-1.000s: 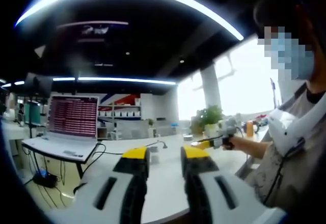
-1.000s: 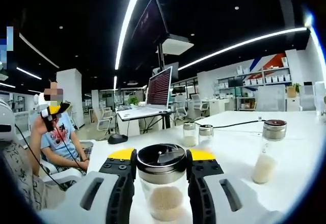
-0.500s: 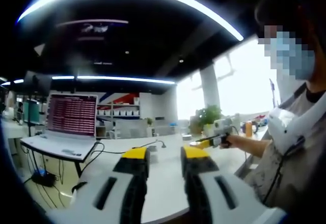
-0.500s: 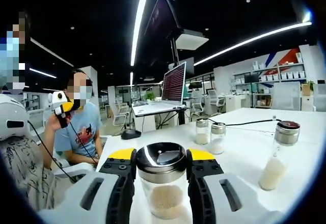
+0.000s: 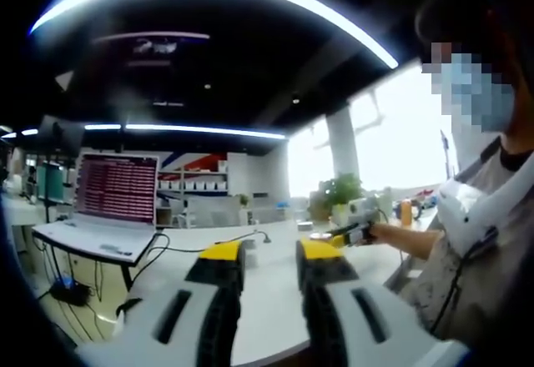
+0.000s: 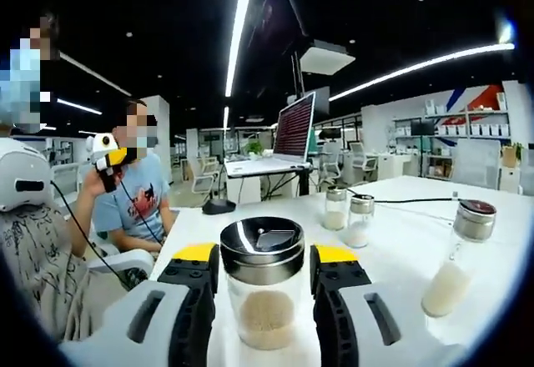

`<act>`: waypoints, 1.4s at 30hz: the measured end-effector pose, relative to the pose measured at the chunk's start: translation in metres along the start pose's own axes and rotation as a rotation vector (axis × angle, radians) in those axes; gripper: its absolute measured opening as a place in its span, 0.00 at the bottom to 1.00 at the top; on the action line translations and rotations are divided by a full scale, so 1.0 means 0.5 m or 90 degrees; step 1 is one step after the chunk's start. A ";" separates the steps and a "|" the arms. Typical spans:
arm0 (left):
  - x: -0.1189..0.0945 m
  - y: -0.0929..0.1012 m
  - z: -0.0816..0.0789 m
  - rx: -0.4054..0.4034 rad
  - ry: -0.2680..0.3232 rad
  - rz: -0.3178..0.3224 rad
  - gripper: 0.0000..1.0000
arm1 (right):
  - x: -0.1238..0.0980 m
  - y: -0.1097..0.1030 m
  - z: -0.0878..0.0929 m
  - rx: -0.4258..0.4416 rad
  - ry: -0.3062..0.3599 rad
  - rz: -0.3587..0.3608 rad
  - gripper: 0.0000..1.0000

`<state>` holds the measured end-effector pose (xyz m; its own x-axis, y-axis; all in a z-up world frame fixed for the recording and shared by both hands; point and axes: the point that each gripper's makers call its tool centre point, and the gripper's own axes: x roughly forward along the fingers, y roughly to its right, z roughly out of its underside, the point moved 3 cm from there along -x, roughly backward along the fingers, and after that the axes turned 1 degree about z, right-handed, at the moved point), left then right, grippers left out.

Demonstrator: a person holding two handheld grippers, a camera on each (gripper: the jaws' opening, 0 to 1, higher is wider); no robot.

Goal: Rotate the seasoning bottle until the label or dispensing opening points toward the visible target arrow and the bottle remains upright within the marked orientation range

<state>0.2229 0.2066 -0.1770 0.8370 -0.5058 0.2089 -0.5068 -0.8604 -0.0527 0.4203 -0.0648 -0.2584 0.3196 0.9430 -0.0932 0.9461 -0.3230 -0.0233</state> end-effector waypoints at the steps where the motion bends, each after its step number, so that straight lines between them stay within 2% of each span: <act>1: 0.000 -0.001 0.000 0.000 0.000 -0.001 0.26 | -0.001 -0.001 0.001 0.009 0.004 -0.004 0.52; 4: 0.003 -0.001 0.003 -0.001 -0.002 -0.004 0.26 | -0.015 0.006 0.000 0.030 0.017 0.004 0.51; 12: 0.006 0.002 0.003 -0.001 -0.001 -0.001 0.26 | -0.062 0.009 -0.030 0.070 0.073 0.023 0.49; 14: 0.004 -0.002 0.004 -0.002 -0.002 -0.005 0.26 | -0.072 0.009 -0.036 0.062 0.085 0.040 0.47; 17: 0.005 -0.003 0.006 -0.004 -0.003 -0.005 0.26 | -0.078 0.007 -0.032 0.045 0.074 0.087 0.47; 22: 0.003 -0.003 0.006 0.002 -0.008 -0.001 0.26 | -0.076 -0.022 -0.038 0.019 0.076 0.095 0.47; 26: -0.005 -0.010 0.001 0.003 -0.003 -0.012 0.26 | -0.086 -0.036 -0.055 0.012 0.106 0.105 0.47; 31: -0.006 -0.011 -0.002 0.003 0.001 -0.013 0.26 | -0.123 -0.038 -0.090 0.005 0.147 0.143 0.41; 42: -0.001 -0.005 0.000 0.005 -0.008 -0.007 0.26 | -0.199 -0.023 -0.113 -0.034 0.164 0.235 0.40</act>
<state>0.2239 0.2087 -0.1769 0.8452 -0.4965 0.1980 -0.4954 -0.8667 -0.0584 0.3806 -0.1501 -0.1926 0.6317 0.7573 0.1654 0.7660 -0.6426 0.0172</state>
